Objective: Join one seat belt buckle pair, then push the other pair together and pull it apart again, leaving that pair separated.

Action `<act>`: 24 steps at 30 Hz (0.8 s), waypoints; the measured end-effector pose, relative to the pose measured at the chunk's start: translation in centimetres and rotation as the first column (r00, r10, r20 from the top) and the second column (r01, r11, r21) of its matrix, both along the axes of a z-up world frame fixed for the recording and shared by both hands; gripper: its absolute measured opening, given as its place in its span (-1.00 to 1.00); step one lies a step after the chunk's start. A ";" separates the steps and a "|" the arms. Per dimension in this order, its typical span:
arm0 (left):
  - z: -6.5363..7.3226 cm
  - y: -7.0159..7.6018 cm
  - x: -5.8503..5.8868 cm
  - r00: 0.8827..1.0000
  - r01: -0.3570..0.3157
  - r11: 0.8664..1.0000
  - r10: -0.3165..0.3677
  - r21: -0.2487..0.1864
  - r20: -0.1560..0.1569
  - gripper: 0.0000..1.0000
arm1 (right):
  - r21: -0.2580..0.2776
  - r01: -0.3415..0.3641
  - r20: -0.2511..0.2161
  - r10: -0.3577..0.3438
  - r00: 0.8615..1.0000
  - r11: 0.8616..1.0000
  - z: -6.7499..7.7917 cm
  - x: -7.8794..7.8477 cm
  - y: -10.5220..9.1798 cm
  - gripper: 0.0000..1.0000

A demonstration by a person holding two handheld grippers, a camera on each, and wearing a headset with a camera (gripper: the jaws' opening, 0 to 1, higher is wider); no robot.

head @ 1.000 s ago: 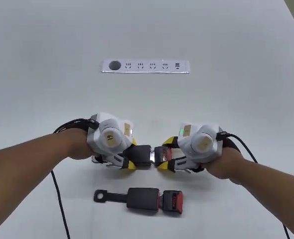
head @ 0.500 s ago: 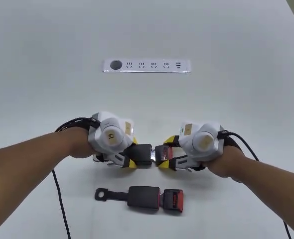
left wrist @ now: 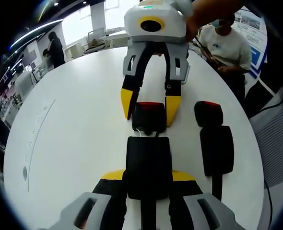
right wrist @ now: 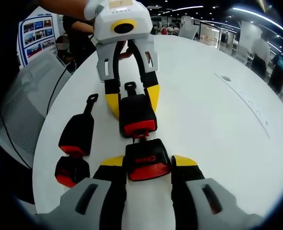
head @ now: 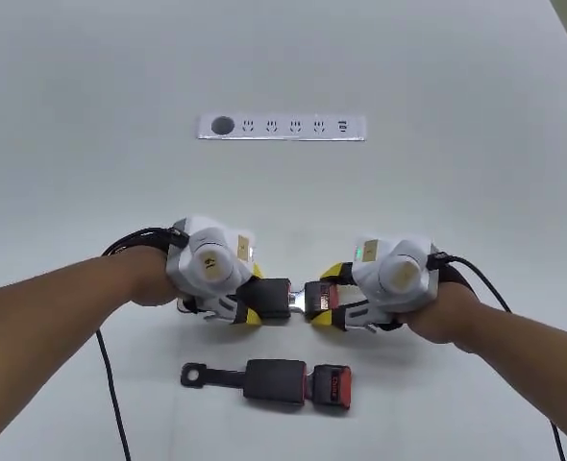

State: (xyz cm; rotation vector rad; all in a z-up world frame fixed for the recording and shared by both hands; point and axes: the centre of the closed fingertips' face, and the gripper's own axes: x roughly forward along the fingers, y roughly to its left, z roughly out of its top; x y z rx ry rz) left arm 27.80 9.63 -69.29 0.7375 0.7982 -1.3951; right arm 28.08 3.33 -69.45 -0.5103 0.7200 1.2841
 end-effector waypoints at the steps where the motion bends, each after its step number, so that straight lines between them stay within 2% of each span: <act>1: 0.0 0.0 0.0 1.000 0.000 1.000 0.000 0.000 0.000 -0.32 | -0.001 0.002 0.000 -0.002 1.000 1.000 -0.1 0.1 -0.1 -0.32; 9: 0.0 0.0 -0.1 1.000 0.000 1.000 0.000 -0.005 0.001 -0.32 | 0.011 0.001 -0.004 -0.001 1.000 1.000 0.1 -0.1 -0.6 -0.32; 24: -0.2 0.1 -0.1 1.000 -0.011 1.000 0.011 -0.007 -0.001 -0.32 | 0.013 0.001 -0.001 -0.001 1.000 1.000 0.1 -0.1 -2.8 -0.32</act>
